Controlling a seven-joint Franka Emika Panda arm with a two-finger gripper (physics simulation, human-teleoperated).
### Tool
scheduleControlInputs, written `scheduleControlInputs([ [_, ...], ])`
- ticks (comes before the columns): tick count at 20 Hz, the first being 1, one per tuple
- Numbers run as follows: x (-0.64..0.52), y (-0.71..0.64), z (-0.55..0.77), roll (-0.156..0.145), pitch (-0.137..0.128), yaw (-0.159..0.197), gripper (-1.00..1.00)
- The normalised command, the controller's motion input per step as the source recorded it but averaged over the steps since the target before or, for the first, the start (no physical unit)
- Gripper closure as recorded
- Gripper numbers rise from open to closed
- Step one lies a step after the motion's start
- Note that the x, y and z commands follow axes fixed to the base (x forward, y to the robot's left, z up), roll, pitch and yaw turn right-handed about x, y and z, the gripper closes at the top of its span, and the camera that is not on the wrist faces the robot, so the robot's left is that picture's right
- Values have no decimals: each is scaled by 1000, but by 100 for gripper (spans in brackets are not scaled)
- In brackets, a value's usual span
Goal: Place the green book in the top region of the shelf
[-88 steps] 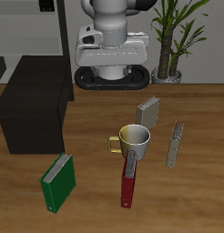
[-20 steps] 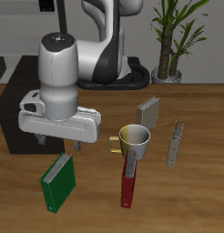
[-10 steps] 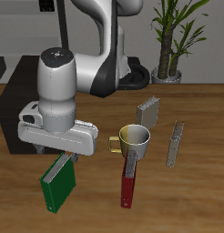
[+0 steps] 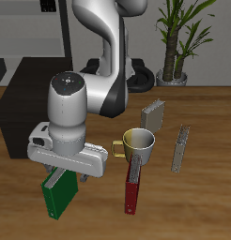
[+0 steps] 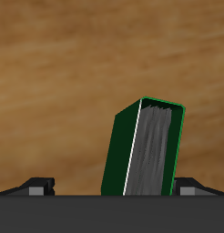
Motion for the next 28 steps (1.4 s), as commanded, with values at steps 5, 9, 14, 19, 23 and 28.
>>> scheduleControlInputs([
  [5, 7, -57, -169, -23, 10, -21, 100],
  [9, -36, -40, -123, -3, 6, -10, 100],
  [14, -33, 42, 14, -4, -3, 3, 100],
  [19, -89, -10, 182, 0, -25, 8, 100],
  [23, -217, 109, 390, 3, -45, 17, 100],
  [28, -375, 174, 590, -8, -77, 22, 100],
])
